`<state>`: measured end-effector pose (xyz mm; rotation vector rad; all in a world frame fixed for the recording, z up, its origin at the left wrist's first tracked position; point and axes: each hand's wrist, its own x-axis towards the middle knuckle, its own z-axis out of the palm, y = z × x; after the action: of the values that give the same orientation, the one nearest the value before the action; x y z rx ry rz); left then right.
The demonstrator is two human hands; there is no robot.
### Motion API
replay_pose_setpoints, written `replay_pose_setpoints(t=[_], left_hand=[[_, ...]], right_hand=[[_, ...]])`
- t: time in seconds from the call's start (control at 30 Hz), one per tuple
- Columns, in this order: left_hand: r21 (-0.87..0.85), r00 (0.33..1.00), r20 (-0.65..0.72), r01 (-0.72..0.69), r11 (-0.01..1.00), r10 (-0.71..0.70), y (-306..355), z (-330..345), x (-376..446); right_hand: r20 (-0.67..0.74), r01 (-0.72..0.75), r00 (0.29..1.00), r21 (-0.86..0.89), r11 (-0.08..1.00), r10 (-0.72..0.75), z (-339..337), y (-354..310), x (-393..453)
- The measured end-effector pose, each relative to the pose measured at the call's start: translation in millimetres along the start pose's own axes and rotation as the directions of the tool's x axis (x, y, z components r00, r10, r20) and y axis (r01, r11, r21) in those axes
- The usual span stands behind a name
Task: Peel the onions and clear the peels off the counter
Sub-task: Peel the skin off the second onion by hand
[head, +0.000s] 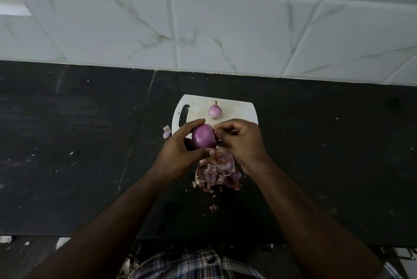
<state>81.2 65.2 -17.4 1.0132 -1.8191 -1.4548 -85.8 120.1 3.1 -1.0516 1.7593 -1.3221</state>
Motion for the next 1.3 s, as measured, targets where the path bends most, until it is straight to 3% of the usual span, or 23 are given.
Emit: replay_pose_setpoints(t=[0.1, 0.27, 0.43, 0.57, 0.63, 0.73, 0.9, 0.97, 1.03, 1.17, 1.3], left_hand=[[-0.111, 1.000, -0.002, 0.026, 0.993, -0.026, 1, -1, -1], [-0.140, 0.966, -0.258, -0.069, 0.988, 0.031, 8, 10, -2], [0.083, 0.955, -0.275, -0.095, 0.992, 0.114, 6, 7, 5], [0.250, 0.935, -0.332, -0.038, 0.967, 0.123, 12, 14, 8], [0.190, 0.931, -0.365, 0.073, 0.979, 0.002, 12, 17, 12], [-0.045, 0.914, -0.341, 0.215, 0.976, -0.217, 7, 25, 16], [-0.410, 0.869, -0.201, 0.344, 0.844, -0.452, 9, 29, 20], [-0.457, 0.866, -0.130, 0.381, 0.804, -0.484, 9, 24, 20], [-0.353, 0.896, -0.109, 0.371, 0.859, -0.432, 9, 18, 17], [-0.023, 0.969, -0.141, 0.199, 0.980, -0.201, 13, 12, 11], [0.021, 0.996, -0.083, 0.034, 0.999, -0.032, 12, 11, 8]], right_hand=[[-0.040, -0.178, 0.978, 0.361, 0.916, 0.206, -6, -2, -1], [0.044, -0.354, 0.914, 0.576, 0.737, 0.404, -7, 1, 0], [0.139, -0.446, 0.858, 0.677, 0.586, 0.494, -4, 10, -1], [0.128, -0.447, 0.842, 0.710, 0.545, 0.524, 3, 14, -5], [0.107, -0.430, 0.843, 0.723, 0.541, 0.527, 6, 16, -6], [0.076, -0.418, 0.836, 0.731, 0.540, 0.543, 7, 17, -6], [0.075, -0.438, 0.817, 0.727, 0.530, 0.572, 7, 18, -8], [0.080, -0.435, 0.810, 0.747, 0.504, 0.580, 6, 19, -8], [0.086, -0.427, 0.808, 0.768, 0.478, 0.583, 3, 20, -7], [0.100, -0.422, 0.810, 0.783, 0.457, 0.577, -1, 22, -7], [0.105, -0.418, 0.813, 0.790, 0.448, 0.573, -3, 24, -8]])
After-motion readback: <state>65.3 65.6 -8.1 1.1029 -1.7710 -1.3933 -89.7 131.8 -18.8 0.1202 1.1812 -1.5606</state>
